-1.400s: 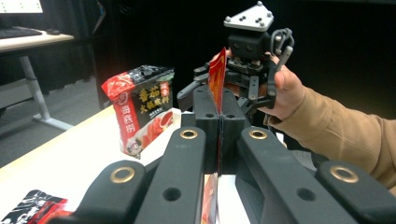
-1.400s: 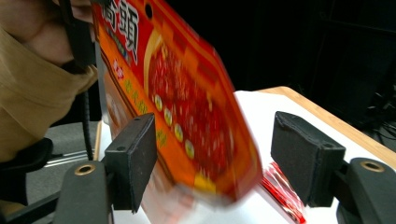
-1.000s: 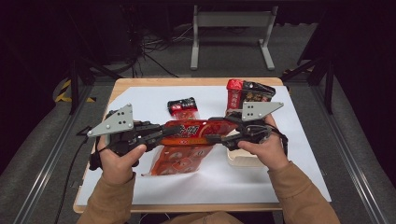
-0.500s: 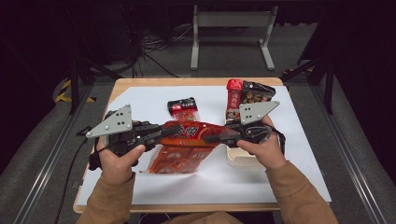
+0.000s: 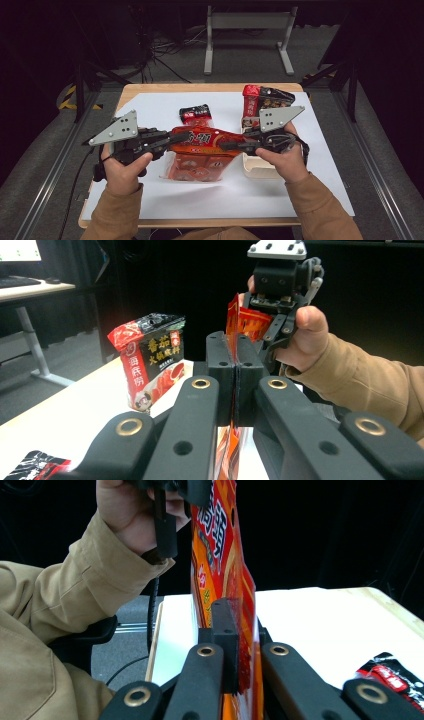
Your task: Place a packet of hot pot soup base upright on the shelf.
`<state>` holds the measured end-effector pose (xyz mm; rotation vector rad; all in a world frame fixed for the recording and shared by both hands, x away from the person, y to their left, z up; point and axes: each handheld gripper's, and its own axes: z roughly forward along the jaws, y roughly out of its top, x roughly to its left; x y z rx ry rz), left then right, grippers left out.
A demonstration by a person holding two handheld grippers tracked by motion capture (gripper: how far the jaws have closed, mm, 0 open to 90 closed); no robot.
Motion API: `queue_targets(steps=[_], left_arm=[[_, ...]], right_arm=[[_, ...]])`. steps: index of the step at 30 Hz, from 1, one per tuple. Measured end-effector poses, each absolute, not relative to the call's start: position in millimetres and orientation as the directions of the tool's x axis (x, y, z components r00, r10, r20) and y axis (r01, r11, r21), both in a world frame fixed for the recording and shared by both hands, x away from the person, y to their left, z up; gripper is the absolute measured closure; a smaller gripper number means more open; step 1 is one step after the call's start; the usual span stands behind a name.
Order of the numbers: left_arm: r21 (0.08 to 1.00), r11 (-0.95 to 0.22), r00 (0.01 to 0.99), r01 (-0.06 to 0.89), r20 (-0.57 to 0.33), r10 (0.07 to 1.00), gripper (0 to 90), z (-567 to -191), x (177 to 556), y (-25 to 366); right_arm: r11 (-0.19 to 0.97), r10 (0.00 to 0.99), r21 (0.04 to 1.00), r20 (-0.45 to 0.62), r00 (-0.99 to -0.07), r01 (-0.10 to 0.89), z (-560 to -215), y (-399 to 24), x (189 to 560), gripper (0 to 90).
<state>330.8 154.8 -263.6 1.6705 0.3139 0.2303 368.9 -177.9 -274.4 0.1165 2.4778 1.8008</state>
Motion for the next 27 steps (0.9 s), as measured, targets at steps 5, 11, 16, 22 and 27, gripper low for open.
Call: queue_targets(steps=[5, 11, 16, 22, 27], left_arm=[[0.992, -0.096, 0.940, 0.082, -0.044, 0.340, 87.0, -265, 332, 155], [0.993, -0.077, 0.936, 0.091, -0.059, 0.346, 78.9, -265, 334, 157], [0.992, -0.069, 0.927, 0.109, -0.076, 0.367, 65.0, -266, 337, 160], [0.983, -0.100, 0.919, 0.151, -0.103, 0.380, 51.5, -269, 341, 160], [0.982, -0.094, 0.908, 0.161, -0.109, 0.405, 43.1, -272, 345, 163]], right_arm=[[0.304, 0.118, 0.952, -0.019, -0.993, 0.018, -268, -180, 368, 90.0], [0.305, 0.124, 0.952, -0.032, -0.992, 0.007, -260, -182, 365, 90.0], [0.325, 0.142, 0.946, -0.042, -0.989, 0.007, -251, -186, 364, 90.0], [0.328, 0.184, 0.945, -0.050, -0.982, 0.013, -238, -195, 366, 90.0], [0.322, 0.206, 0.947, -0.054, -0.977, 0.016, -227, -203, 369, 90.0]])
